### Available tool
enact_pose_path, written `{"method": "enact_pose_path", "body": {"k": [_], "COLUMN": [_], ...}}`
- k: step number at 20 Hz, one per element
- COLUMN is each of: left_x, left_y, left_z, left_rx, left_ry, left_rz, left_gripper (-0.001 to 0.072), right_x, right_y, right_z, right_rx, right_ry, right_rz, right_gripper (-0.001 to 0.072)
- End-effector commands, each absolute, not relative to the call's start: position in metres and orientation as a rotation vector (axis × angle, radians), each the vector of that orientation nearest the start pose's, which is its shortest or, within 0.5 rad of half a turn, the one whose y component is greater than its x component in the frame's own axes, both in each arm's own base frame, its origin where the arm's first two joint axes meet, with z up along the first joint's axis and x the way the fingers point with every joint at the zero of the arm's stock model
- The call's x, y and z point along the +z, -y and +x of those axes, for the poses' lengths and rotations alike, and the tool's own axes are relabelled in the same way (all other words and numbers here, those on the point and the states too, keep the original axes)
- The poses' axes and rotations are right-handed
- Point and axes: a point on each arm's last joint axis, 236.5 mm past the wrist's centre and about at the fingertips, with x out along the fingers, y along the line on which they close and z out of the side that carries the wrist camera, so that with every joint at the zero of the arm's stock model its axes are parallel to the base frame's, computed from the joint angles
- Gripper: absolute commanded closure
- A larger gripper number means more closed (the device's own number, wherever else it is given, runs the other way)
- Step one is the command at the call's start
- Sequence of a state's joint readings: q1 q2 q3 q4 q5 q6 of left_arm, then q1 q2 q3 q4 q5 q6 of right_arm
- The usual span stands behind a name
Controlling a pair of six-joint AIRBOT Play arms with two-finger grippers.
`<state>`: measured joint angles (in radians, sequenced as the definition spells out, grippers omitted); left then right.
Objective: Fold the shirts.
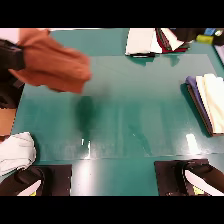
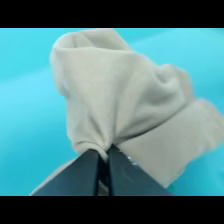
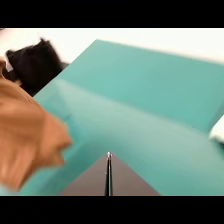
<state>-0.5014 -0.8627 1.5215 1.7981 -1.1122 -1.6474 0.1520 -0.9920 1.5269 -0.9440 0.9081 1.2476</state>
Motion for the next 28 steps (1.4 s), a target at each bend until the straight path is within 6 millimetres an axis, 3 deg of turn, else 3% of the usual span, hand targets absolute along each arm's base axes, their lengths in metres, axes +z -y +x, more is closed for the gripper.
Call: {"method": "enact_pose_path", "body": {"k": [1, 4, 7, 8, 9, 10, 12, 13, 14, 16, 17, 19, 20, 22, 23, 25, 28], "left_x": [0.342, 0.277, 0.215, 0.199, 0.189, 0.185, 0.186, 0.185, 0.183, 0.171, 0.162, 0.139, 0.127, 0.101, 0.089, 0.065, 0.047], "left_y": [0.222, 0.323, 0.411, 0.433, 0.446, 0.450, 0.424, 0.395, 0.364, 0.293, 0.264, 0.220, 0.207, 0.191, 0.187, 0.185, 0.196], "left_z": [0.322, 0.328, 0.319, 0.313, 0.310, 0.312, 0.337, 0.357, 0.377, 0.417, 0.429, 0.443, 0.445, 0.443, 0.440, 0.431, 0.419], "left_rx": [-0.535, -0.722, -0.884, -0.930, -0.951, -0.950, -0.878, -0.806, -0.728, -0.556, -0.497, -0.425, -0.407, -0.388, -0.382, -0.379, -0.425], "left_ry": [-0.348, -0.460, -0.519, -0.533, -0.545, -0.552, -0.557, -0.592, -0.640, -0.748, -0.795, -0.892, -0.933, -1.005, -1.037, -1.085, -1.124], "left_rz": [0.201, 0.215, 0.271, 0.281, 0.289, 0.294, 0.320, 0.322, 0.295, 0.209, 0.175, 0.077, 0.025, -0.048, -0.067, -0.067, -0.096], "left_gripper": [0.0685, 0.0684, 0.0682, 0.0607, 0.0329, 0.0135, 0.0150, 0.0150, 0.0150, 0.0149, 0.0150, 0.0150, 0.0149, 0.0150, 0.0150, 0.0149, 0.0150], "right_x": [0.394, 0.399, 0.394, 0.393, 0.391, 0.387, 0.370, 0.356, 0.337, 0.279, 0.240, 0.159, 0.120, 0.045, 0.011, -0.035, -0.065], "right_y": [-0.151, -0.144, -0.133, -0.128, -0.122, -0.113, -0.092, -0.079, -0.067, -0.041, -0.028, -0.006, 0.002, 0.009, 0.005, -0.015, -0.048], "right_z": [0.377, 0.378, 0.383, 0.385, 0.387, 0.388, 0.388, 0.386, 0.383, 0.371, 0.362, 0.337, 0.322, 0.281, 0.258, 0.222, 0.206], "right_rx": [0.546, 0.513, 0.461, 0.442, 0.425, 0.404, 0.359, 0.331, 0.307, 0.254, 0.227, 0.166, 0.141, 0.097, 0.087, 0.121, 0.176], "right_ry": [-0.209, -0.200, -0.224, -0.228, -0.238, -0.255, -0.329, -0.388, -0.459, -0.659, -0.778, -0.991, -1.081, -1.263, -1.356, -1.476, -1.504], "right_rz": [0.057, 0.055, 0.071, 0.077, 0.087, 0.096, 0.100, 0.098, 0.102, 0.130, 0.165, 0.258, 0.300, 0.407, 0.463, 0.533, 0.618], "right_gripper": [0.0694, 0.0693, 0.0693, 0.0693, 0.0693, 0.0692, 0.0664, 0.0511, 0.0442, 0.0442, 0.0442, 0.0442, 0.0439, 0.0172, 0.0172, 0.0185, 0.0215]}}
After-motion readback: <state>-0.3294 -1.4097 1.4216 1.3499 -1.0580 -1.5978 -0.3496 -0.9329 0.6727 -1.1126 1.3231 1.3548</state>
